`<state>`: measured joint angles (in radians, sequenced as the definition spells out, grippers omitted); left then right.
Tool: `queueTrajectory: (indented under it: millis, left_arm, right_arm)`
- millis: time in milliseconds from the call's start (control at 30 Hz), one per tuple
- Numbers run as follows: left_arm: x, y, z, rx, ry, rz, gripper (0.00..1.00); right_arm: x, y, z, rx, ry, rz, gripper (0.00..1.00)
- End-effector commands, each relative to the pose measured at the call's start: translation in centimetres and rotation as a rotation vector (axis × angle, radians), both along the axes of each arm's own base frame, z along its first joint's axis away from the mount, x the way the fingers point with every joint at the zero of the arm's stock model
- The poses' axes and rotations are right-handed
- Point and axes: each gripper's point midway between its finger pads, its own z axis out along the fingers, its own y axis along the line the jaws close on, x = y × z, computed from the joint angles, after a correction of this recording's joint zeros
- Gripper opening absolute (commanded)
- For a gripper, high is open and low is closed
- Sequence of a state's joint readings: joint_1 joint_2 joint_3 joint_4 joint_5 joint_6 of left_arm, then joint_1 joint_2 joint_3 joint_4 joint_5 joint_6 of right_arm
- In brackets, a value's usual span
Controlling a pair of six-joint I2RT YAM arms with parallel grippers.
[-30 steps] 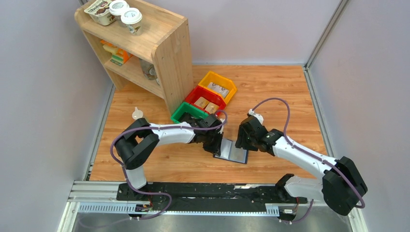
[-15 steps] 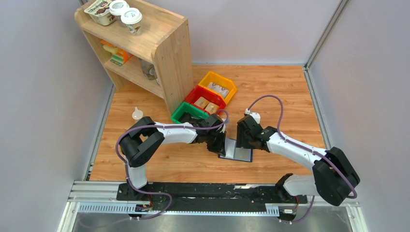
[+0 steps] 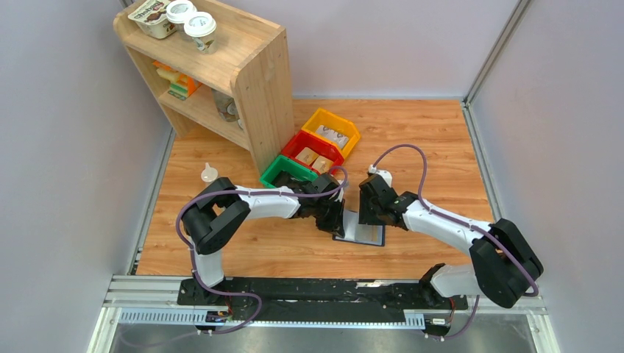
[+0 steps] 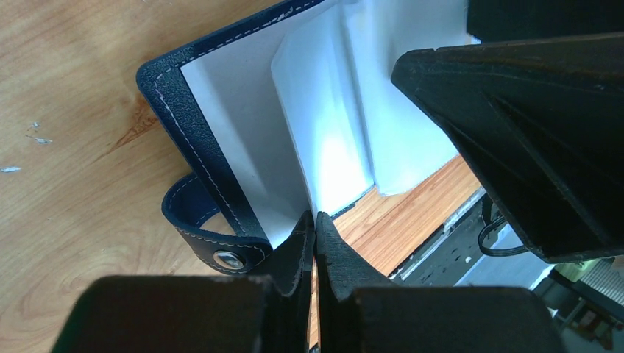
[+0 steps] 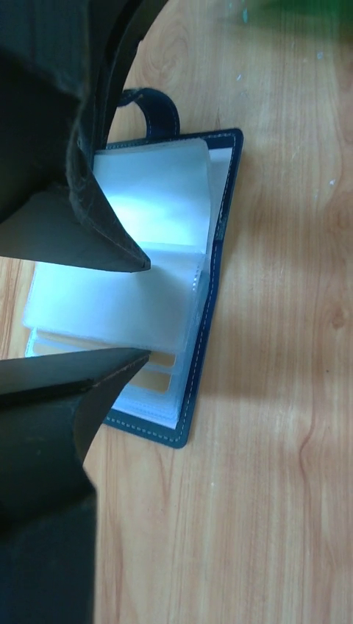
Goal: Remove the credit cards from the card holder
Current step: Remove the credit card from the card holder.
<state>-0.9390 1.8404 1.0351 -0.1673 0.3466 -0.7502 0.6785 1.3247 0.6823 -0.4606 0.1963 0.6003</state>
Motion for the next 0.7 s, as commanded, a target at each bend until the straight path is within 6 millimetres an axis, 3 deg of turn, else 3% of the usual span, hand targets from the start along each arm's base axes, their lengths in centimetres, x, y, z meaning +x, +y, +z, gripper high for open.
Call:
queueTrajectory:
  millis: [0,267,433,533,667]
  left_arm:
    - [0.2,-0.8,0.3,-0.039,0.000,-0.003,0.06]
    - [0.1,-1.0,0.3,-0.051,0.006,-0.007,0.05]
    - [0.3,-1.0,0.9,-0.069,-0.013,0.004,0.06]
    - [0.6,-1.0,1.4,-0.084,-0.036,0.019,0.12]
    - [0.8,-0.5,2.1,-0.100,-0.073,0.042,0.25]
  right_arm:
    - [1.1,1.7,1.2,0.074,-0.042,0.015,0.42]
    - [0.4,3.2,1.6,0.184,-0.030,0.029,0.40]
    - [0.0,5.5,3.6,0.360,-0.053,0.083,0.43]
    - [-0.1,6.7,4.7,0.448,-0.063,0.111,0.45]
    - [-0.1,7.4,4.7,0.507,-0.048,0.122,0.47]
